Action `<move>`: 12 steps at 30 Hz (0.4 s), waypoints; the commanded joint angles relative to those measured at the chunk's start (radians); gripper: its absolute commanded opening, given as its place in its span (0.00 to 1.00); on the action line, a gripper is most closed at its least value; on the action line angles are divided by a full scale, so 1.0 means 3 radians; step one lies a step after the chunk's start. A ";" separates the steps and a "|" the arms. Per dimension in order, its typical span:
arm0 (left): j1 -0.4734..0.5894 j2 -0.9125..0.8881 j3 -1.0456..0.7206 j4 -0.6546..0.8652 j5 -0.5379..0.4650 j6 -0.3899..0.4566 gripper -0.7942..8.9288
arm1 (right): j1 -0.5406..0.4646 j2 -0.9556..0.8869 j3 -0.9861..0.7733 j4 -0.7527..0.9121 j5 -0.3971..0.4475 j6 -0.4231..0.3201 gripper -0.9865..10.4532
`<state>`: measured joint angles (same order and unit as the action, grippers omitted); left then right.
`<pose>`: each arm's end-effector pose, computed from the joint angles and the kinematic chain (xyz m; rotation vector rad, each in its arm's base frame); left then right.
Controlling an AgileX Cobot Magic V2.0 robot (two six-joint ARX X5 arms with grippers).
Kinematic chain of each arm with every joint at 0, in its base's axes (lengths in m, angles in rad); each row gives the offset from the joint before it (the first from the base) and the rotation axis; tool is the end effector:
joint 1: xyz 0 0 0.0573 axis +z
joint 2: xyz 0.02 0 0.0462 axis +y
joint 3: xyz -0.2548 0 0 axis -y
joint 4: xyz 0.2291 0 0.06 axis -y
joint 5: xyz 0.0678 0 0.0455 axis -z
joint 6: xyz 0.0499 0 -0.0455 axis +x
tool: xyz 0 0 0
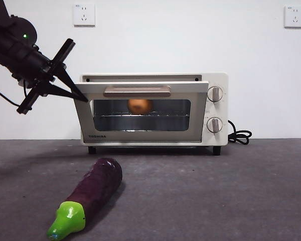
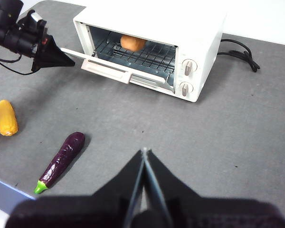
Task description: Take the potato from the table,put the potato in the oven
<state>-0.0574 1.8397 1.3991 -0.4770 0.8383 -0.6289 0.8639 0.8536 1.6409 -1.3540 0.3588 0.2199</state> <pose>0.3792 -0.0590 0.2254 -0.9081 1.1279 -0.5369 0.0577 0.0406 0.4387 -0.1173 0.5179 0.4352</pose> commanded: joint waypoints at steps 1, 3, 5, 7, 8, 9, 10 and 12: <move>-0.0001 -0.0019 0.0075 0.0023 0.0008 -0.0053 0.07 | 0.0003 -0.0003 -0.0006 -0.0071 0.0004 -0.0011 0.08; -0.0001 -0.0019 0.0109 0.0025 0.0008 -0.0065 0.07 | 0.0003 -0.0003 -0.0006 -0.0071 0.0004 -0.0011 0.08; -0.0001 -0.0019 0.0120 0.0027 0.0008 -0.0069 0.07 | 0.0003 -0.0003 -0.0006 -0.0071 0.0004 -0.0011 0.08; -0.0001 -0.0019 0.0121 0.0027 0.0000 -0.0075 0.07 | 0.0003 -0.0003 -0.0006 -0.0071 0.0004 -0.0011 0.08; -0.0001 -0.0019 0.0120 0.0027 -0.0003 -0.0075 0.07 | 0.0003 -0.0003 -0.0006 -0.0071 0.0004 -0.0011 0.08; -0.0001 -0.0019 0.0121 0.0029 -0.0003 -0.0076 0.07 | 0.0003 -0.0003 -0.0006 -0.0071 0.0004 -0.0011 0.08; -0.0001 -0.0019 0.0121 0.0038 -0.0001 -0.0079 0.07 | 0.0003 -0.0003 -0.0006 -0.0071 0.0004 -0.0011 0.08; -0.0001 -0.0019 0.0121 0.0070 -0.0001 -0.0092 0.07 | 0.0003 -0.0003 -0.0006 -0.0071 0.0004 -0.0011 0.08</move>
<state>-0.0574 1.8381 1.4353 -0.4686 0.8375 -0.6491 0.8639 0.8536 1.6409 -1.3537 0.3592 0.2199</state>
